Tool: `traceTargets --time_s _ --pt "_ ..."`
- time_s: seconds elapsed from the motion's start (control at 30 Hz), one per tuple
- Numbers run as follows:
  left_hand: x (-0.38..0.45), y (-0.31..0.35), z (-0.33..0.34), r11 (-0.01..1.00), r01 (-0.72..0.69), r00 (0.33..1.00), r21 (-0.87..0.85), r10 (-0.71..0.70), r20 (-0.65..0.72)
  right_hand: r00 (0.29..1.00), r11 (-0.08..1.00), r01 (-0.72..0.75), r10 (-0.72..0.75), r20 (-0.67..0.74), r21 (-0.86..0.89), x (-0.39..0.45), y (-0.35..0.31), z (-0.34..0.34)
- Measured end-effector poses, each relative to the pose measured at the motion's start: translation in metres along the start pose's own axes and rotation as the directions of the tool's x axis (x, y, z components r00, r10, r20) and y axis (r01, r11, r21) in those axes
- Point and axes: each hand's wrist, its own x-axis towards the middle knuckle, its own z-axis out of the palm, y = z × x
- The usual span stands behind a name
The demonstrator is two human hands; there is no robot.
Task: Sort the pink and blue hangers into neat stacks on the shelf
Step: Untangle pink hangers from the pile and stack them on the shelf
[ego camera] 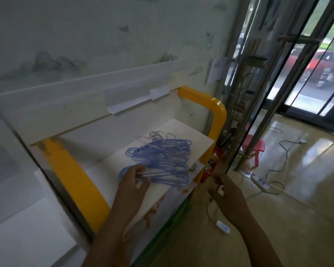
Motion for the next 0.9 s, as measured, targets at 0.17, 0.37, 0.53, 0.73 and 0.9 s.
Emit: traceTargets --time_s 0.17,0.37,0.53,0.73,0.9 --pt "0.029 -0.002 0.016 1.000 0.013 1.000 0.010 -0.013 -0.016 0.997 1.000 0.005 -0.004 0.073 -0.008 0.045 0.025 0.009" --pt "0.080 -0.006 0.029 0.999 -0.008 0.992 0.039 0.013 -0.125 0.987 0.999 -0.021 0.014 0.157 0.037 0.136 0.055 0.025" --pt "0.118 -0.010 0.042 0.996 0.037 0.978 0.081 -0.020 -0.207 0.978 0.995 0.010 -0.029 0.208 0.095 0.193 0.059 0.031" --pt "0.138 -0.027 0.054 0.984 0.137 0.955 0.116 -0.101 -0.279 0.947 0.989 0.024 -0.069 0.313 0.146 0.230 0.075 0.053" --pt "0.159 -0.035 0.060 0.970 0.209 0.945 0.125 -0.168 -0.281 0.937 0.986 0.010 -0.068 0.343 0.167 0.245 0.090 0.064"
